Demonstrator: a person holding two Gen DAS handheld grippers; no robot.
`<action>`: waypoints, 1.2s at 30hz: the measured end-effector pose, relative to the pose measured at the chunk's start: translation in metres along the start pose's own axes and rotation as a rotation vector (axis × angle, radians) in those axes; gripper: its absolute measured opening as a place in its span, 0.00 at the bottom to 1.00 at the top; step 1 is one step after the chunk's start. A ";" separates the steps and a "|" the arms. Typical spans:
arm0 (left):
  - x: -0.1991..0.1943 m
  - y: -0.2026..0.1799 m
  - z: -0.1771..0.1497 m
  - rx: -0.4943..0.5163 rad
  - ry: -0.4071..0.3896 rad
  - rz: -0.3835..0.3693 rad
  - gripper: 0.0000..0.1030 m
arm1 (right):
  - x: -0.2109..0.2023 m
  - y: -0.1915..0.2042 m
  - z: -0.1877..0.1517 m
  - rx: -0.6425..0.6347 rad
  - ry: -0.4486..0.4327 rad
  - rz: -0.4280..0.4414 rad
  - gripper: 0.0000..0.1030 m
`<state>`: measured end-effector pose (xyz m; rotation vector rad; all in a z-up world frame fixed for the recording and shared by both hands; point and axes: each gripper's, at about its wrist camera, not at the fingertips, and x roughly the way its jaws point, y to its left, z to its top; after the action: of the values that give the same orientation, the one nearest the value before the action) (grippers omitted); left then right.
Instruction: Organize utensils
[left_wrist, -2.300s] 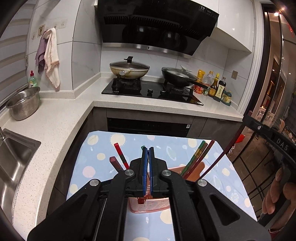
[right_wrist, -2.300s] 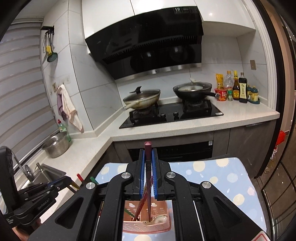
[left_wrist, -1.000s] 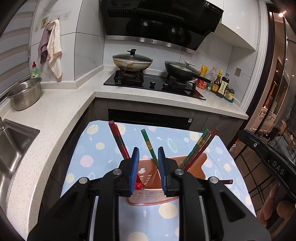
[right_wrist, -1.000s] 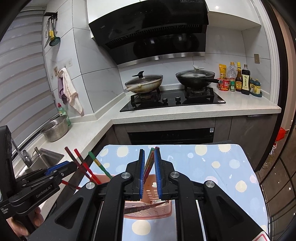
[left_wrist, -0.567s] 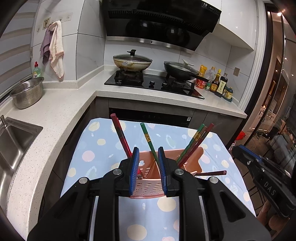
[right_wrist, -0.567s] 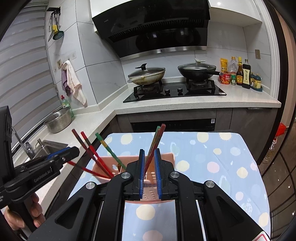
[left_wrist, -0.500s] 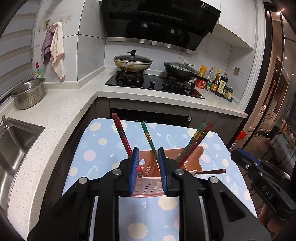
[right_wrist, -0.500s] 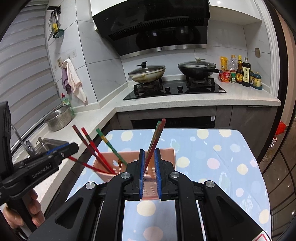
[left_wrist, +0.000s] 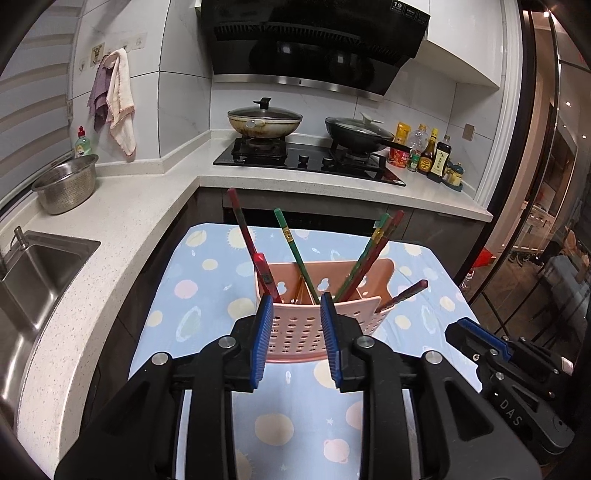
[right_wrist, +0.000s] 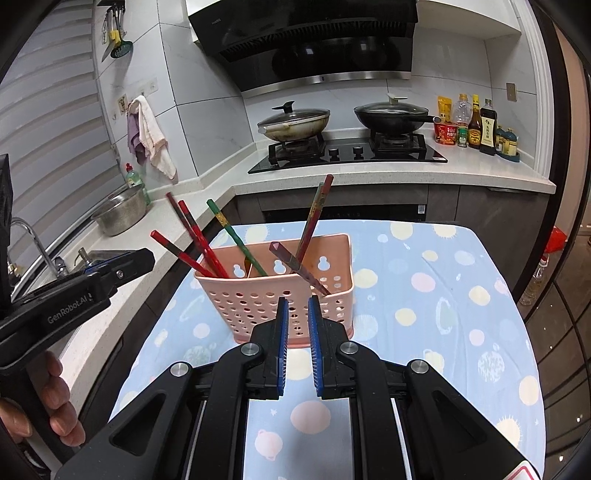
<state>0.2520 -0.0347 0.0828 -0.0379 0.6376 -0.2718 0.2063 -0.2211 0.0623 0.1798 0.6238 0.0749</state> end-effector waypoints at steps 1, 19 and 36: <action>-0.001 -0.001 -0.002 -0.003 0.003 0.002 0.27 | -0.002 0.001 -0.002 -0.004 0.002 -0.003 0.12; -0.018 -0.011 -0.043 -0.011 0.041 0.059 0.65 | -0.026 -0.003 -0.038 0.015 0.039 -0.051 0.38; -0.016 -0.003 -0.081 -0.029 0.098 0.127 0.92 | -0.031 -0.008 -0.067 0.022 0.038 -0.102 0.84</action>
<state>0.1908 -0.0291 0.0269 -0.0120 0.7381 -0.1421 0.1421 -0.2230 0.0252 0.1673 0.6706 -0.0273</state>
